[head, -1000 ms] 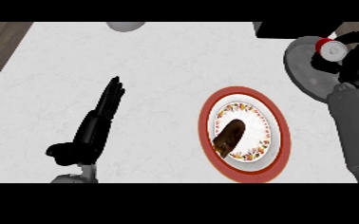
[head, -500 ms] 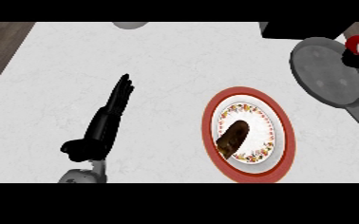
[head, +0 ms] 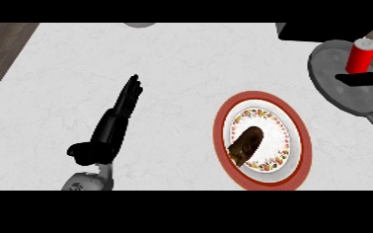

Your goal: Pick the can from the plate and place it in the pan

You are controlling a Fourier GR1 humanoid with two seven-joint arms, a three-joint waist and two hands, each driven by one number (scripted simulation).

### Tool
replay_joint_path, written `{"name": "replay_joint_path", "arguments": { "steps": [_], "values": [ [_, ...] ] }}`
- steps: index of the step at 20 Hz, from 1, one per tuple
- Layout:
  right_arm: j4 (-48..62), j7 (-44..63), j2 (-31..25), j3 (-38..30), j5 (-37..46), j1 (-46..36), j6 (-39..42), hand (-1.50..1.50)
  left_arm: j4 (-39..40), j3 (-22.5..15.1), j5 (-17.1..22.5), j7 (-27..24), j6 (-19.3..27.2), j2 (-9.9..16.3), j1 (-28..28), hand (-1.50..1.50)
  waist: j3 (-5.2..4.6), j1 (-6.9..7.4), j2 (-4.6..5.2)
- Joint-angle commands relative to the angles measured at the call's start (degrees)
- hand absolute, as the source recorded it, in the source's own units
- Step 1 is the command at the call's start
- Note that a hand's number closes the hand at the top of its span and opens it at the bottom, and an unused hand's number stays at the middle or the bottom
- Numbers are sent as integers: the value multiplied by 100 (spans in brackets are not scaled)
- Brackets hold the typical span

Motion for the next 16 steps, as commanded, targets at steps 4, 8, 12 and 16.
{"name": "replay_joint_path", "arguments": {
  "steps": [4,8,12,16],
  "values": [
    [-50,-818,12,-611,-612,-227,-162,-150,-44,14,43,11,-80,37,-17,0,13,30,12],
    [-163,-1582,-133,-1159,-1202,-60,-23,-150,-66,177,139,86,-34,69,72,0,2,-112,-43],
    [-2,-1870,-314,-1568,-1661,42,447,-150,-54,97,49,-96,-22,54,243,0,-7,-154,-66],
    [47,-2290,-368,-1820,-2094,326,1346,-150,-203,97,-35,214,193,-50,159,0,-17,-278,-130]
  ]
}}
